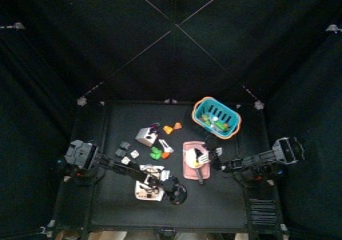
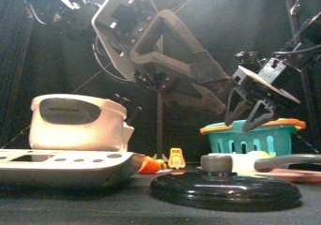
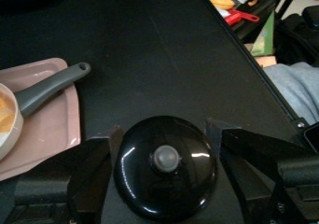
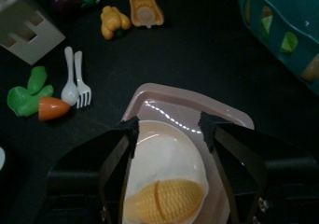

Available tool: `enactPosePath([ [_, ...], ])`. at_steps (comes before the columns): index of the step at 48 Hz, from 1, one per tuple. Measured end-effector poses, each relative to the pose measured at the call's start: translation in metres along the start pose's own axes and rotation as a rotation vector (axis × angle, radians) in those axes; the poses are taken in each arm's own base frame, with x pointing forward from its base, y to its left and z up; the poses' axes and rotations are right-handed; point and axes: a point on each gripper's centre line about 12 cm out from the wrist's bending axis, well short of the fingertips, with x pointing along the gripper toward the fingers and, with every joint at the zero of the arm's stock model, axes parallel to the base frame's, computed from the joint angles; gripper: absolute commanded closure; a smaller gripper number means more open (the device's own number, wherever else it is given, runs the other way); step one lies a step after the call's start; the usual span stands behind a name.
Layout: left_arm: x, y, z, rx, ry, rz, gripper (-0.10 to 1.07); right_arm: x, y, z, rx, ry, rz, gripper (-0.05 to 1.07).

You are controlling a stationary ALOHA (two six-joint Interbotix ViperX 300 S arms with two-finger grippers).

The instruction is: Grab pot

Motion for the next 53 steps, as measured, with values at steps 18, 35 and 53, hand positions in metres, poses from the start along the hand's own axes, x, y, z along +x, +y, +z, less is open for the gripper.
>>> enactPosePath([
  [18,-0.061,0.002,0.026,0.02,0.108,0.067,-0.05,0.0,0.001,0.0,0.003,0.0,0.001,0.13],
  [35,-0.116,-0.004,0.007,0.094,0.364,0.137,-0.05,0.0,0.0,0.0,0.005,0.001,-0.003,0.13],
  [53,-0.176,-0.007,-0.025,0.026,0.378,0.162,-0.05,0.001,-0.001,-0.001,0.007,0.007,-0.012,0.13],
])
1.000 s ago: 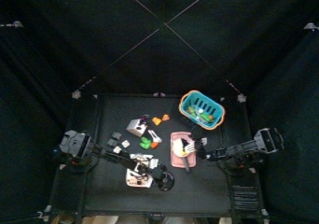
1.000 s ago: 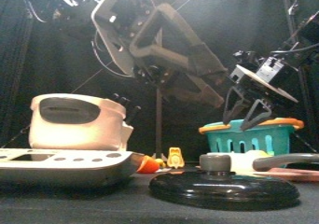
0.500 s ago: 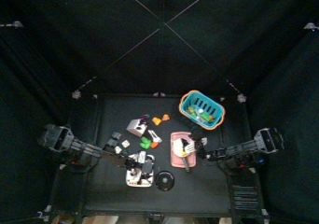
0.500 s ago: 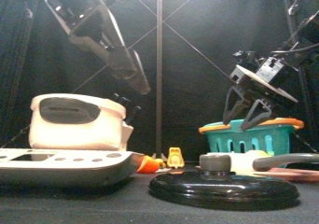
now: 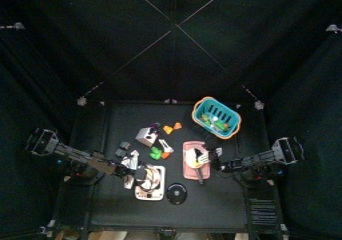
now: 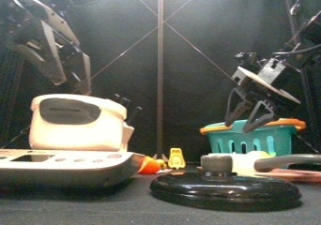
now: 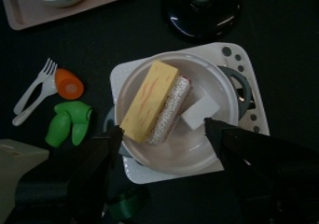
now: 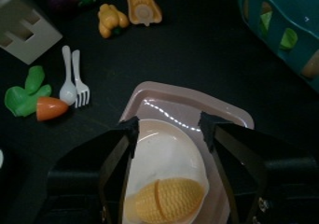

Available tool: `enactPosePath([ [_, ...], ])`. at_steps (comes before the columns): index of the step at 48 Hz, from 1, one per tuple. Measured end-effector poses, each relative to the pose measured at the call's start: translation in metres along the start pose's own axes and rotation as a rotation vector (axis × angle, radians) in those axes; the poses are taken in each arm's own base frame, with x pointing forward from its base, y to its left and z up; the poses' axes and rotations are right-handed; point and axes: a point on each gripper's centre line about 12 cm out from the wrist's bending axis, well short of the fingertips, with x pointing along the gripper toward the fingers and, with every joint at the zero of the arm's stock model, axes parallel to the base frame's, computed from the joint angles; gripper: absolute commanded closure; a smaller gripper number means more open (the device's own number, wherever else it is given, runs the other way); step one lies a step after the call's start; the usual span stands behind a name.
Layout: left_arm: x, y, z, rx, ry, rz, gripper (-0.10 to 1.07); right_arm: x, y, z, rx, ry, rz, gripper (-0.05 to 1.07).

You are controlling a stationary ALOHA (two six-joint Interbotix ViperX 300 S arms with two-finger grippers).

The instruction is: Grab pot

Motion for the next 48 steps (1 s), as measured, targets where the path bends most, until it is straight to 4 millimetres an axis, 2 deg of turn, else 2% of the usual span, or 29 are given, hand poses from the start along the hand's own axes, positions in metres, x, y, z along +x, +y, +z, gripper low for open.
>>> enactPosePath([
  [8,0.0,0.004,-0.018,-0.103,-0.02,-0.01,-0.05,0.001,0.0,-0.001,-0.003,0.003,-0.004,0.13],
  [14,0.004,0.016,-0.03,-0.202,-0.009,0.011,-0.05,0.002,0.0,-0.002,-0.008,0.004,-0.008,0.13],
  [29,0.008,0.027,-0.043,-0.257,-0.01,0.03,-0.05,0.003,-0.001,-0.002,-0.004,0.005,-0.012,0.13],
  [48,0.023,0.026,-0.053,-0.305,-0.011,0.007,-0.01,0.007,-0.002,-0.003,-0.005,0.009,-0.027,0.13],
])
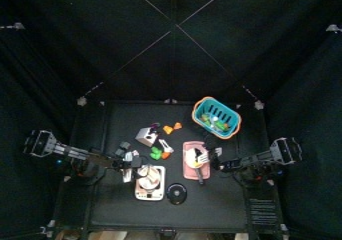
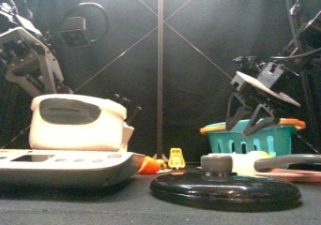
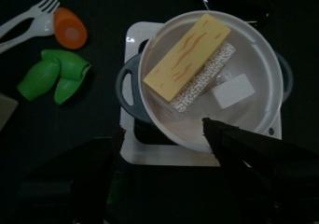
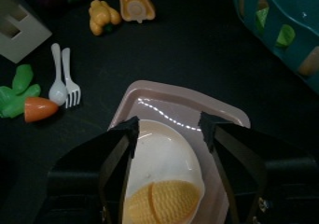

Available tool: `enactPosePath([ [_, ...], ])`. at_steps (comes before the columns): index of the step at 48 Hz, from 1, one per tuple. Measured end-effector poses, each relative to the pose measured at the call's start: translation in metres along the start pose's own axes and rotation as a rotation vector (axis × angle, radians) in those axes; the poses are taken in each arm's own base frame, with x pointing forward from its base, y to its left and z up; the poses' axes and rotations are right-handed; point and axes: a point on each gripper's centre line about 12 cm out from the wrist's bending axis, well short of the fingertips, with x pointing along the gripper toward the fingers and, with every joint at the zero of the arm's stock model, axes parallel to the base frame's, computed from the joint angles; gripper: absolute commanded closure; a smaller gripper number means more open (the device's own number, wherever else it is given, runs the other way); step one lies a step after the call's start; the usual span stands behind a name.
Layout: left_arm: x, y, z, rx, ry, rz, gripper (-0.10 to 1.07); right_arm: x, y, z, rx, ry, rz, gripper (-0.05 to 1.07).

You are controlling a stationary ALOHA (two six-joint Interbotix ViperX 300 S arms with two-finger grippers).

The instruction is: Grab pot

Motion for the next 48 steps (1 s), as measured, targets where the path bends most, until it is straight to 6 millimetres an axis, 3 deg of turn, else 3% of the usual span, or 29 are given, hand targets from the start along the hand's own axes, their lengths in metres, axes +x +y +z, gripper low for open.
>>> enactPosePath([
  [35,0.0057,0.0082,-0.0024,-0.025,0.021,0.023,0.32,0.0005,-0.0002,0.0,0.0,-0.001,-0.001,0.13],
  [48,0.0052,0.0098,-0.0013,-0.028,0.035,0.035,0.54,0.0007,-0.0004,-0.0003,0.0,0.001,-0.003,0.13],
])
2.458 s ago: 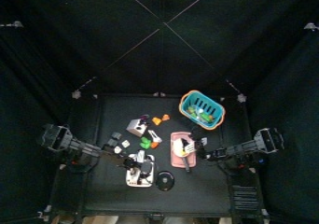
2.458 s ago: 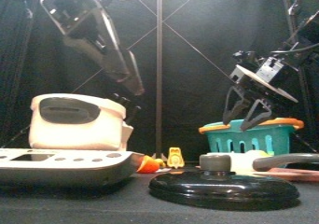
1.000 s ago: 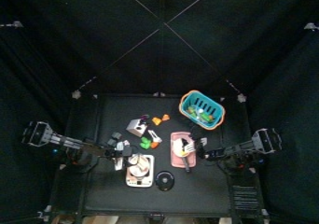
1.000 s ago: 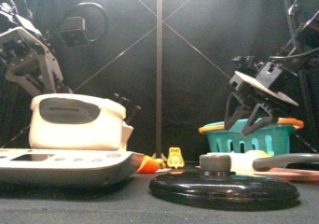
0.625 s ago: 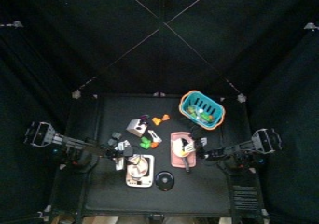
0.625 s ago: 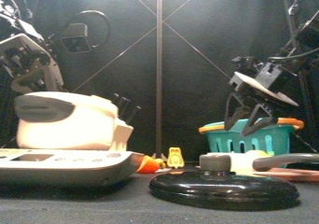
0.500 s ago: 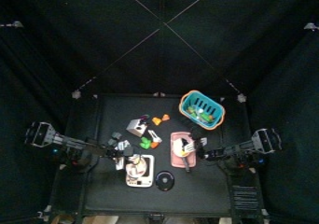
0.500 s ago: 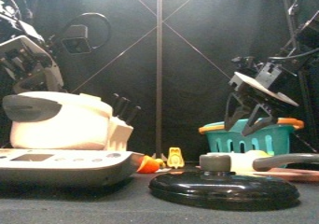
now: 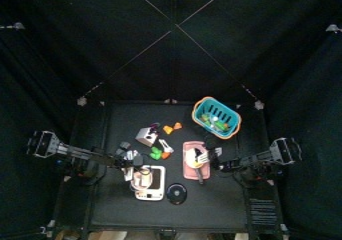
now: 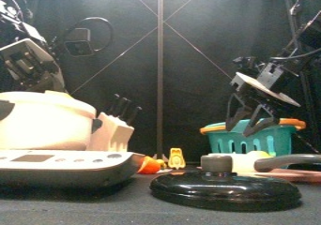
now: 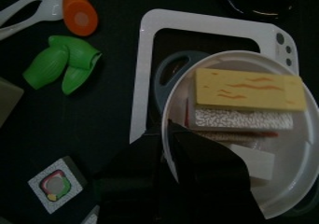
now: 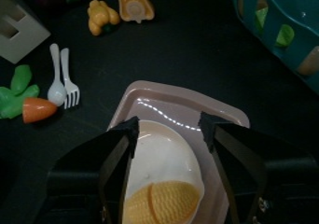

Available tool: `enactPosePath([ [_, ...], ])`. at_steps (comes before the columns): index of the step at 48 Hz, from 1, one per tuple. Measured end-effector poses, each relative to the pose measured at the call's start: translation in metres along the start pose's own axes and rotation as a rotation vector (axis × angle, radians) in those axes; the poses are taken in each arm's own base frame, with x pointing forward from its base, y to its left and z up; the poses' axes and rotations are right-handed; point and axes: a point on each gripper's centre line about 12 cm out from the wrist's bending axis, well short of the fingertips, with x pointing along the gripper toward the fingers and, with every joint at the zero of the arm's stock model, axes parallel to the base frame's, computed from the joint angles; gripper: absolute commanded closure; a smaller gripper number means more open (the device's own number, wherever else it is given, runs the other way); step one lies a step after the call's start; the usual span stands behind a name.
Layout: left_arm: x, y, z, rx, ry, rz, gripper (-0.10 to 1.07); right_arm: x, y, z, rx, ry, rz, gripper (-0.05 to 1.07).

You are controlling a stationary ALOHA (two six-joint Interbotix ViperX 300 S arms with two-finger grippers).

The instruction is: Grab pot

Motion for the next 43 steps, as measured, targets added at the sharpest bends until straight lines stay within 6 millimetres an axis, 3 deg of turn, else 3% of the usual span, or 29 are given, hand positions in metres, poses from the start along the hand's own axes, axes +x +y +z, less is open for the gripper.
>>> enactPosePath([
  [7,-0.001,0.001,0.002,-0.001,0.015,0.012,0.61,0.0,0.0,0.0,-0.002,-0.001,-0.001,0.13],
  [43,-0.013,0.0,0.011,-0.045,-0.023,0.002,0.61,0.001,0.0,-0.001,-0.002,0.001,-0.002,0.13],
])
